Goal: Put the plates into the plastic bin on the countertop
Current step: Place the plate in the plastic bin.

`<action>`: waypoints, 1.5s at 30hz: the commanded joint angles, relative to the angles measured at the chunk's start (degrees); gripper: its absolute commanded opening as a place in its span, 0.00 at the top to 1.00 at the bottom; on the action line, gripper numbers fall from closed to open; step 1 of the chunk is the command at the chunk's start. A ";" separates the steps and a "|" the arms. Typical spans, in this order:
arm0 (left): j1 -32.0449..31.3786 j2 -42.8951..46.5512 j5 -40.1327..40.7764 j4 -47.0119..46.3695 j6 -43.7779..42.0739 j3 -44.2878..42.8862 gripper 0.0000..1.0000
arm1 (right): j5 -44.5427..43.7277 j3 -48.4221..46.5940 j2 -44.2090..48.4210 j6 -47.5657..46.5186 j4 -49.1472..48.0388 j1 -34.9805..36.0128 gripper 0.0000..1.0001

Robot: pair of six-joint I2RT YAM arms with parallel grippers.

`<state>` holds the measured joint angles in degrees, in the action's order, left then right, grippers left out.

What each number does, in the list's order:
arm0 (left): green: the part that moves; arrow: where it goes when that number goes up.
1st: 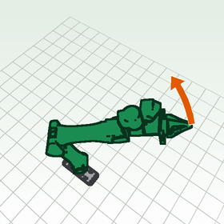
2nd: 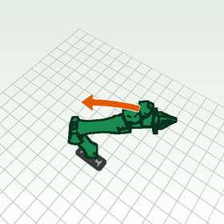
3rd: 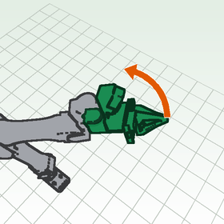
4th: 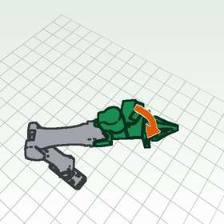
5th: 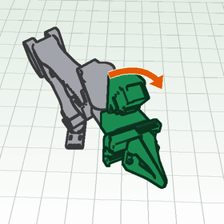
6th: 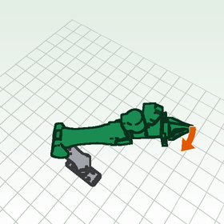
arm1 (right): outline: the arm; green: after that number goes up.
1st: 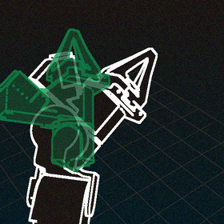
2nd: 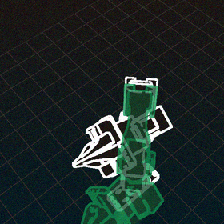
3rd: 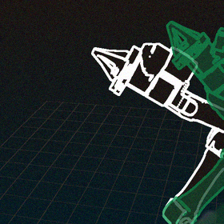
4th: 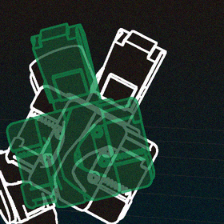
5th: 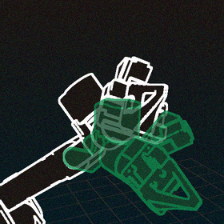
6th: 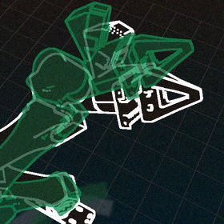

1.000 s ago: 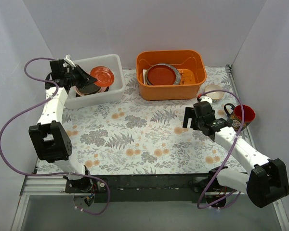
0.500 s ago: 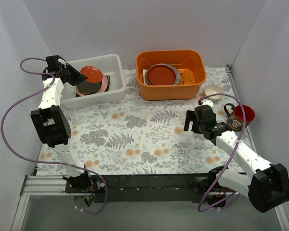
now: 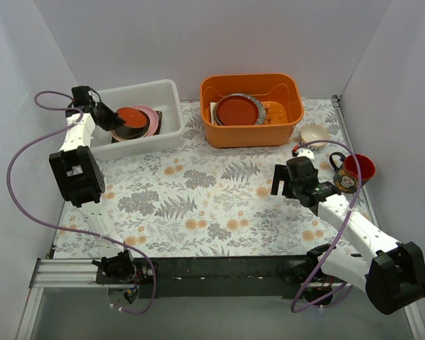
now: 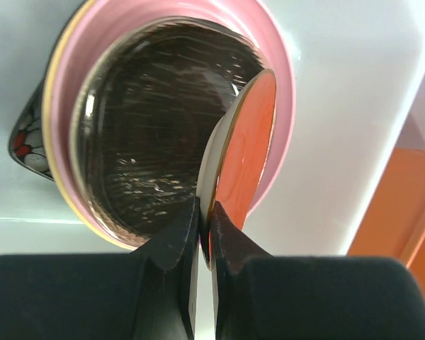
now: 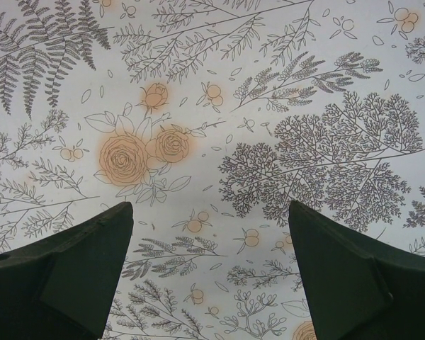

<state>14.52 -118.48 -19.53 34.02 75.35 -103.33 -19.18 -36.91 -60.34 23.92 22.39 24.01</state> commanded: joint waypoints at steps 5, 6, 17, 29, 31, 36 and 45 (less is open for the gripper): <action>1.21 -0.70 -0.69 -2.47 -1.26 0.58 1.00 | -0.68 0.08 0.48 -0.37 -1.83 -0.19 0.02; 1.21 -0.79 -0.69 -2.29 -1.35 0.32 1.00 | -0.68 0.08 0.57 -0.37 -1.83 -0.19 0.03; 1.12 -2.02 -2.79 -2.73 -2.49 0.76 0.69 | 0.81 0.52 0.40 -0.28 -2.18 -0.28 0.03; 1.21 -0.18 -1.13 -1.41 -3.45 0.32 0.20 | 2.13 0.87 1.18 -0.28 -2.62 -0.19 0.04; 1.21 0.43 -0.95 -1.33 -3.54 0.32 0.17 | 2.13 0.78 1.36 -0.28 -2.70 -0.19 0.04; 1.21 2.80 -0.86 -0.63 -3.89 -0.47 0.14 | 2.39 0.43 1.62 -0.28 -2.27 -0.19 0.04; 1.21 7.11 -7.61 0.96 -5.66 -5.74 0.02 | 4.85 0.78 4.43 -1.25 -3.41 -0.19 0.02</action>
<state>15.59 -119.22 -22.13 34.26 71.26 -105.19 -15.46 -36.49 -58.04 23.62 21.54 24.01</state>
